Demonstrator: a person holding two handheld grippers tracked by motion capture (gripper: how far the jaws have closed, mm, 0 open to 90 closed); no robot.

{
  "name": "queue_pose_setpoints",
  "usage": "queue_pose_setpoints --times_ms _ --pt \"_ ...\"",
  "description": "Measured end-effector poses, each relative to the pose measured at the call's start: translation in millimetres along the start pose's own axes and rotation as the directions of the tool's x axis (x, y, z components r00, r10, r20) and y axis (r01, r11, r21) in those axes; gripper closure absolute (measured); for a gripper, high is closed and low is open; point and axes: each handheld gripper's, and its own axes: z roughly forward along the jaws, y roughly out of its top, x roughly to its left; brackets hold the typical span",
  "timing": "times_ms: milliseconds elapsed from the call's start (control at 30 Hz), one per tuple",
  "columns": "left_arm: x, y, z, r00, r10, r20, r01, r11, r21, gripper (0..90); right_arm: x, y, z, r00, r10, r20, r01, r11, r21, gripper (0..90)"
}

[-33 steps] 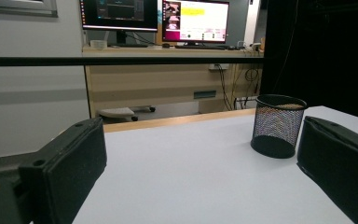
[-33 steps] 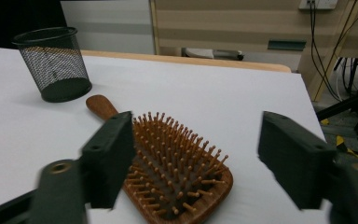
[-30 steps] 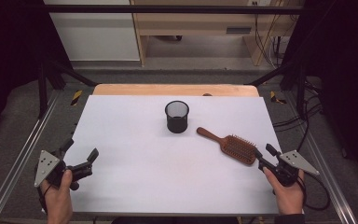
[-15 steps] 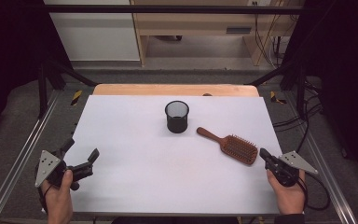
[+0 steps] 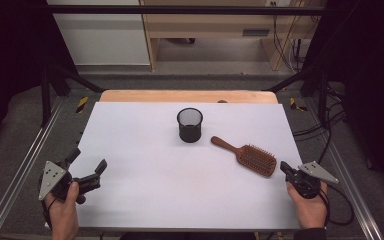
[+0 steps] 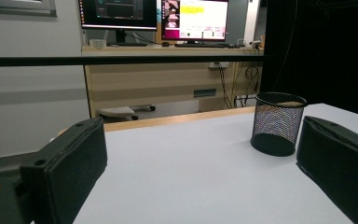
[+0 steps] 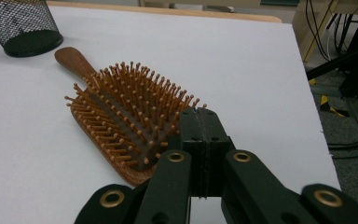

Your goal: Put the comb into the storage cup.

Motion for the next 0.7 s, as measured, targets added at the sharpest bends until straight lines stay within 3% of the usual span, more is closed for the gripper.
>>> queue_pose_setpoints --times_ms 300,433,700 --pt "0.8 0.3 -0.8 1.0 0.001 -0.002 -0.001 1.0 -0.001 1.8 2.5 -0.9 8.6 0.9999 0.003 -0.014 -0.003 1.0 0.031 90.0" --pt "0.6 -0.2 0.5 1.0 -0.001 0.001 0.001 1.0 0.002 1.9 1.1 -1.5 22.4 0.9993 -0.023 -0.03 0.025 0.998 0.066 90.0" --pt "1.1 0.4 -0.1 1.0 -0.003 0.002 0.003 1.0 -0.002 1.8 -3.9 0.8 32.4 0.9997 -0.024 -0.011 0.025 0.998 0.063 90.0"
